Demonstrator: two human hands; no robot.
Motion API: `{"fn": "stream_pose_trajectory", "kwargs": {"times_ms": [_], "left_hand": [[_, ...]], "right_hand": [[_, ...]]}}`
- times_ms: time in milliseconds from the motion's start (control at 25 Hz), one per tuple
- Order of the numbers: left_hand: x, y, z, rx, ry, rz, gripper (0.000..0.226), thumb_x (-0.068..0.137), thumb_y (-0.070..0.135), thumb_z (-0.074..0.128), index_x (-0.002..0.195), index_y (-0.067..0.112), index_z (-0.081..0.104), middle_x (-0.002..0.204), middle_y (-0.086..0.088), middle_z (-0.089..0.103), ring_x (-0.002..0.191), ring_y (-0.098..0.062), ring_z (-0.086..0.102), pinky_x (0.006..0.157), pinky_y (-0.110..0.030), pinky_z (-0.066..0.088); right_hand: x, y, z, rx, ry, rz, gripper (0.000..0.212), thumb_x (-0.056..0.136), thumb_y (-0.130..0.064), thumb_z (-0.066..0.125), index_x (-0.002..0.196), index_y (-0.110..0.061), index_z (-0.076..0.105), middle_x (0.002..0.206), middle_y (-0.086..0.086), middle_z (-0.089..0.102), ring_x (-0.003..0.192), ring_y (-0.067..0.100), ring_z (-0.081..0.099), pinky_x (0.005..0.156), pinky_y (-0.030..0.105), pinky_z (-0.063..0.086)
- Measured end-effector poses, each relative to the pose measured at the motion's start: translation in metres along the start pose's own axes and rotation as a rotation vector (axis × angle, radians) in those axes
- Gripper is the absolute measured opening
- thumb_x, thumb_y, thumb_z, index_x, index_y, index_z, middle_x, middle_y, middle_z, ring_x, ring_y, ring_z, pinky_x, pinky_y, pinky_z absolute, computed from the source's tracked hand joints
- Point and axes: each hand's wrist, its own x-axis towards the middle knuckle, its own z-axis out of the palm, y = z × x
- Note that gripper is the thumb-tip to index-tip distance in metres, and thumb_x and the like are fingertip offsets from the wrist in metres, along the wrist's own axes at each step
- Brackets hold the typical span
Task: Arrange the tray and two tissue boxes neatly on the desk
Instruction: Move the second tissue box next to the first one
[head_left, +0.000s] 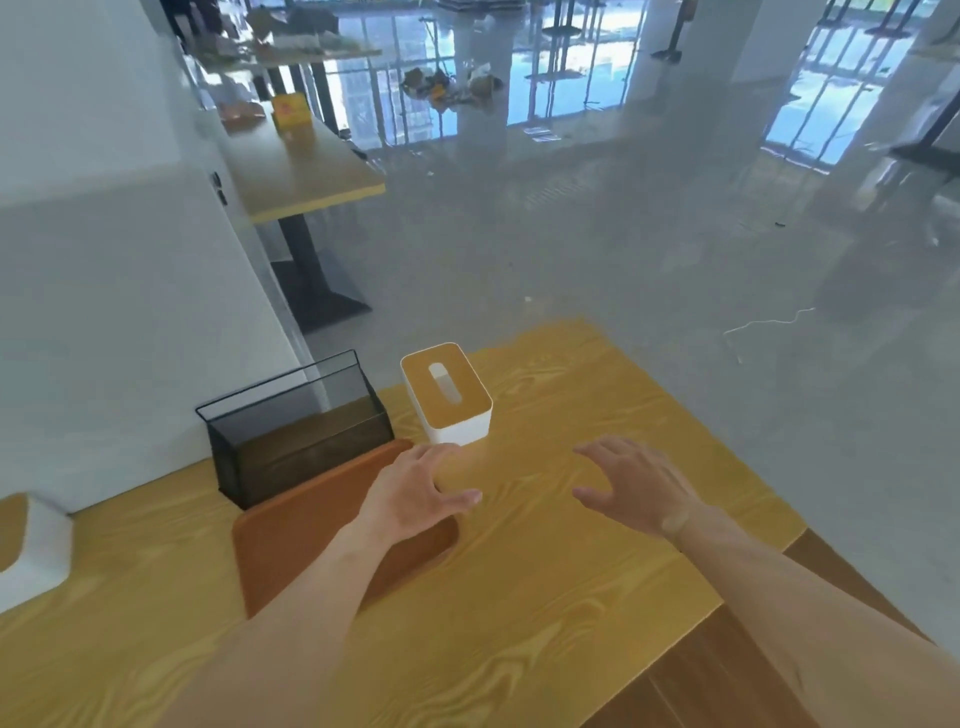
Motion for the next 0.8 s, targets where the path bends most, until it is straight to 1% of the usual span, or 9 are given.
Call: {"fn": "stream_pose_trajectory", "kwargs": {"times_ms": [80,200,360,480,640,800], "left_hand": [[0.005,-0.012,-0.004,-0.010,0.034,-0.038,0.082,0.074,0.077,0.062,0.145,0.041,0.040,0.153,0.011,0.039,0.139,-0.015,0.037,0.110,-0.042,0.034],[0.018,-0.025,-0.004,-0.025,0.066,-0.122,0.082,0.078,0.076,0.058,0.148,0.041,0.036,0.156,0.011,0.036,0.143,-0.015,0.032,0.114,-0.043,0.031],[0.038,-0.029,-0.001,-0.039,0.108,-0.243,0.082,0.079,0.076,0.057,0.149,0.039,0.034,0.156,0.009,0.037,0.142,-0.015,0.034,0.114,-0.042,0.033],[0.054,-0.022,0.006,-0.076,0.171,-0.356,0.082,0.080,0.074,0.058,0.149,0.038,0.035,0.155,0.009,0.039,0.140,-0.014,0.035,0.112,-0.040,0.034],[0.073,-0.005,0.021,-0.068,0.221,-0.485,0.085,0.080,0.072,0.059,0.151,0.033,0.034,0.155,0.007,0.039,0.141,-0.015,0.036,0.113,-0.041,0.033],[0.095,0.018,0.040,-0.044,0.311,-0.526,0.089,0.080,0.073,0.059,0.152,0.027,0.033,0.154,0.006,0.040,0.139,-0.015,0.038,0.112,-0.037,0.034]], "right_hand": [[0.028,-0.003,0.004,-0.019,-0.007,-0.059,0.062,0.093,-0.061,0.047,0.148,-0.033,0.039,0.148,-0.007,0.047,0.139,0.017,0.039,0.109,0.037,0.032],[0.073,-0.004,0.009,0.016,-0.035,-0.142,0.062,0.094,-0.061,0.045,0.150,-0.035,0.036,0.149,-0.008,0.045,0.139,0.017,0.038,0.109,0.037,0.032],[0.136,0.007,0.015,0.016,-0.076,-0.288,0.065,0.094,-0.060,0.044,0.152,-0.034,0.030,0.154,-0.009,0.040,0.142,0.018,0.034,0.113,0.038,0.029],[0.184,0.024,0.012,-0.004,-0.111,-0.406,0.069,0.093,-0.061,0.047,0.153,-0.034,0.028,0.156,-0.009,0.037,0.144,0.016,0.031,0.114,0.038,0.026],[0.240,0.047,0.006,-0.044,-0.140,-0.534,0.076,0.090,-0.062,0.053,0.154,-0.031,0.026,0.159,-0.008,0.033,0.147,0.016,0.027,0.116,0.038,0.023],[0.291,0.059,-0.001,-0.126,-0.166,-0.647,0.081,0.089,-0.060,0.057,0.155,-0.029,0.023,0.161,-0.007,0.029,0.149,0.016,0.022,0.117,0.038,0.020]]}}
